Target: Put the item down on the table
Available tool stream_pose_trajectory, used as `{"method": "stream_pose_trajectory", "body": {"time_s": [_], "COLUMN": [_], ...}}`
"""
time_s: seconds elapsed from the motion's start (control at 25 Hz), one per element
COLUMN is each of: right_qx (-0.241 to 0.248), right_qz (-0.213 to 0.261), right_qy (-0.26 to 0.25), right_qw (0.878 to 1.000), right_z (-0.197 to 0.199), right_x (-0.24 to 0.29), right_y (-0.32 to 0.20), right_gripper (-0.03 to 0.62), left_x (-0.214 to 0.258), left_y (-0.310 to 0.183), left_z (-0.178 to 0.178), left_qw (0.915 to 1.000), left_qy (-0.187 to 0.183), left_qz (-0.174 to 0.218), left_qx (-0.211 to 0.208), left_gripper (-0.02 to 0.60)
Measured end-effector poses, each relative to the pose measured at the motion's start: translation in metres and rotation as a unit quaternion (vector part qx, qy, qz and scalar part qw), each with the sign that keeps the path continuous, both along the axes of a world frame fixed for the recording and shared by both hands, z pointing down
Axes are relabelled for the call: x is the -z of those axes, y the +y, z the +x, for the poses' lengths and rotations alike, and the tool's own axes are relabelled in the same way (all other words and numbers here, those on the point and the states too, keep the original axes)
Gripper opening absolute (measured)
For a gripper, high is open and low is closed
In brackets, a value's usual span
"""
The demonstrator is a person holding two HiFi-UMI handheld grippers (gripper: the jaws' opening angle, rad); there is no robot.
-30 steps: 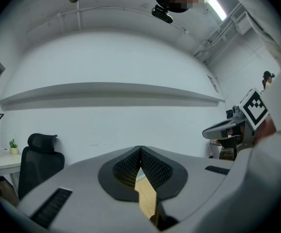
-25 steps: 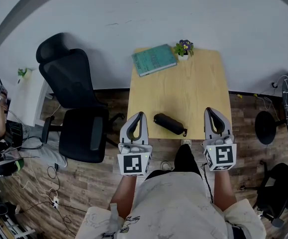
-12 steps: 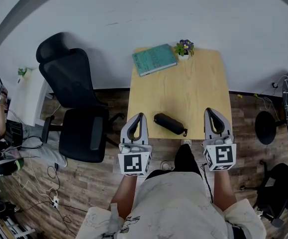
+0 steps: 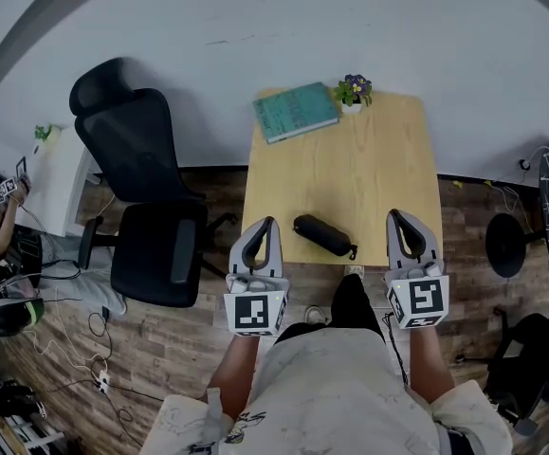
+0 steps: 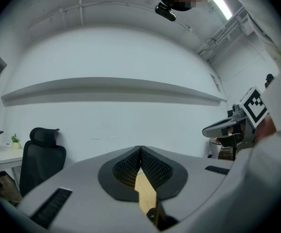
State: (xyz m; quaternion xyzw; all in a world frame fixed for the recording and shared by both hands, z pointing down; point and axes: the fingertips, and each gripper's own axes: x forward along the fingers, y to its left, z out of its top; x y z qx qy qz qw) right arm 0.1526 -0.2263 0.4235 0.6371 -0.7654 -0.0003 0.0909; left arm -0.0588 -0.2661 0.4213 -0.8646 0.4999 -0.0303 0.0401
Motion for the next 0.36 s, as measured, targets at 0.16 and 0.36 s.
{"method": "stream_pose_trajectory", "body": {"time_s": [0.16,0.36], "right_qx": [0.006,0.011], "right_qz": [-0.003,-0.002], "right_qy": [0.002,0.003], "right_qw": [1.0,1.0], "right_z": [-0.0011,-0.0063], "right_x": [0.0004,0.0056], "right_y": [-0.0014,-0.0021], "right_gripper": [0.017,0.015], "left_x": [-0.0035,0.0], "left_y": [0.0018,0.0017], "left_z": [0.0008,-0.0037], "left_qw": [1.0,1.0], "left_qy": [-0.003,0.0], "left_qz": [-0.009,0.0], "left_qx": [0.0,0.001], "left_gripper": [0.008,0.009]}}
